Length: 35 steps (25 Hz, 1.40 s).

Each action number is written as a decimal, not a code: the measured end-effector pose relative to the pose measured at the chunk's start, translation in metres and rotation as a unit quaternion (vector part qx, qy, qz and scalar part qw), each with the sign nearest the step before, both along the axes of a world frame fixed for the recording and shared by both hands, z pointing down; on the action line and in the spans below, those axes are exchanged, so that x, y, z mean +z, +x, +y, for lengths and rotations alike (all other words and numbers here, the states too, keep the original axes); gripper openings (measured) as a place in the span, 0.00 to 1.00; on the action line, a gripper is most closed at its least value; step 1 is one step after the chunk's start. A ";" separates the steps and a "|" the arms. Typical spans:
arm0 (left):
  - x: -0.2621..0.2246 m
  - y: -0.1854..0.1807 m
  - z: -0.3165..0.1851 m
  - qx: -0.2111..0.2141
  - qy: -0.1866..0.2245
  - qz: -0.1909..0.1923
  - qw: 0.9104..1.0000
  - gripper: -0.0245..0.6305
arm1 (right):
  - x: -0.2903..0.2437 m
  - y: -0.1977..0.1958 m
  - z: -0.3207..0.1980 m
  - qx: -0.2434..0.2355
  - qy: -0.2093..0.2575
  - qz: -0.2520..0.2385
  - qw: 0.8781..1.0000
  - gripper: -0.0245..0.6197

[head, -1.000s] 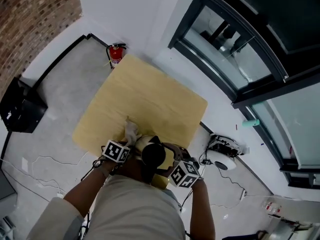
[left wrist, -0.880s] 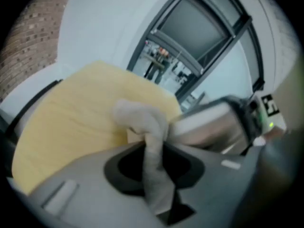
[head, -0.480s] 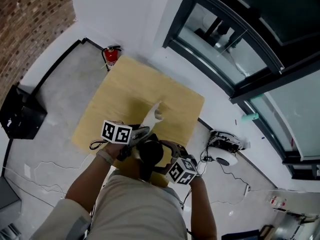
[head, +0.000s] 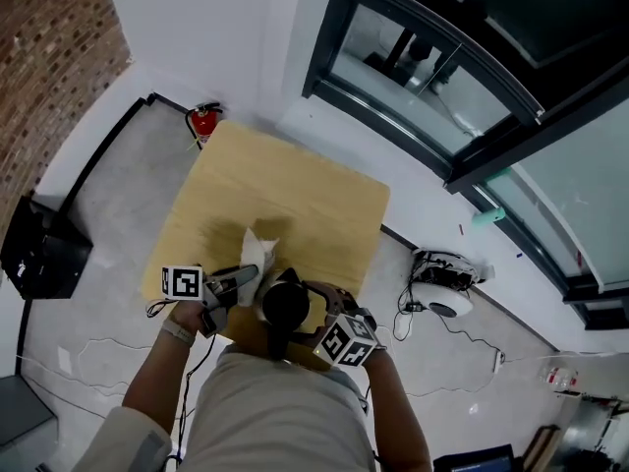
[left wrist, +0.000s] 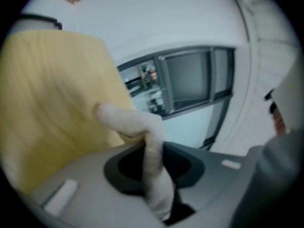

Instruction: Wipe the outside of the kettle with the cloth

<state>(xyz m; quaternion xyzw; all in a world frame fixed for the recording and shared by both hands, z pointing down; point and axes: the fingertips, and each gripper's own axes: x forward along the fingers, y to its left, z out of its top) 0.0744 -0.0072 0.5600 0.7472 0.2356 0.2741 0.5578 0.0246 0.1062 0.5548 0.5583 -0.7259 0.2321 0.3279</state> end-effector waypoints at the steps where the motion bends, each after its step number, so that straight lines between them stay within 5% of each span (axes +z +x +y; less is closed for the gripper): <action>1: -0.042 0.006 -0.005 -0.022 -0.052 0.053 0.997 0.19 | 0.000 0.000 -0.002 0.005 0.007 0.000 1.000 0.81; 2: -0.083 0.013 -0.011 -0.038 -0.080 0.108 0.990 0.19 | 0.000 0.000 -0.003 0.008 0.013 0.000 1.000 0.81; 4: -0.141 0.024 -0.012 -0.037 -0.066 0.186 0.980 0.20 | -0.001 -0.001 -0.003 0.017 0.022 -0.007 1.000 0.81; 6: -0.153 0.027 0.001 0.000 -0.014 0.192 0.981 0.20 | -0.012 0.003 0.001 0.055 0.055 -0.047 0.996 0.81; 8: -0.161 0.025 0.031 0.043 0.000 0.172 0.984 0.20 | -0.045 0.026 0.012 0.144 0.155 -0.145 0.967 0.81; 9: -0.166 0.023 0.046 0.059 -0.017 0.168 0.984 0.20 | -0.071 0.043 0.020 0.192 0.226 -0.223 0.929 0.81; 12: -0.168 0.013 0.086 0.094 -0.055 0.159 0.981 0.20 | -0.147 0.086 0.041 0.244 0.399 -0.463 0.753 0.81; 13: -0.165 0.009 0.098 0.110 -0.051 0.154 0.981 0.20 | -0.157 0.090 0.040 0.236 0.417 -0.503 0.719 0.81; 14: -0.164 0.004 0.110 0.130 -0.047 0.154 0.978 0.20 | -0.158 0.089 0.034 0.227 0.414 -0.519 0.713 0.81; 16: -0.160 -0.007 0.132 0.176 -0.028 0.155 0.972 0.20 | -0.144 0.074 0.015 0.210 0.375 -0.519 0.739 0.80; 17: -0.155 -0.011 0.140 0.191 -0.011 0.148 0.970 0.20 | -0.139 0.067 0.009 0.203 0.359 -0.530 0.741 0.80; 18: -0.151 -0.012 0.145 0.196 0.005 0.136 0.971 0.20 | -0.138 0.064 0.009 0.199 0.353 -0.554 0.727 0.77; 20: -0.148 -0.008 0.148 0.177 0.036 0.114 0.977 0.21 | -0.139 0.074 0.019 0.211 0.361 -0.602 0.680 0.32; 22: -0.147 -0.006 0.142 0.135 0.081 0.108 0.982 0.23 | -0.130 0.096 0.031 0.246 0.369 -0.606 0.661 0.23; 25: -0.143 -0.021 0.117 0.033 0.091 0.088 0.991 0.19 | -0.084 0.127 0.038 0.329 0.336 -0.565 0.678 0.21; 27: -0.138 -0.041 0.093 -0.048 0.027 0.063 0.996 0.07 | -0.034 0.132 0.035 0.381 0.265 -0.512 0.723 0.21; 29: -0.136 -0.063 0.074 -0.113 -0.016 0.054 0.992 0.02 | 0.010 0.130 0.030 0.403 0.199 -0.454 0.769 0.21; 33: -0.128 -0.098 0.073 -0.157 0.019 0.044 0.986 0.02 | 0.080 0.124 0.039 0.412 0.086 -0.359 0.833 0.21; 35: -0.124 -0.105 0.076 -0.172 0.043 0.038 0.983 0.02 | 0.099 0.121 0.049 0.407 0.051 -0.331 0.850 0.21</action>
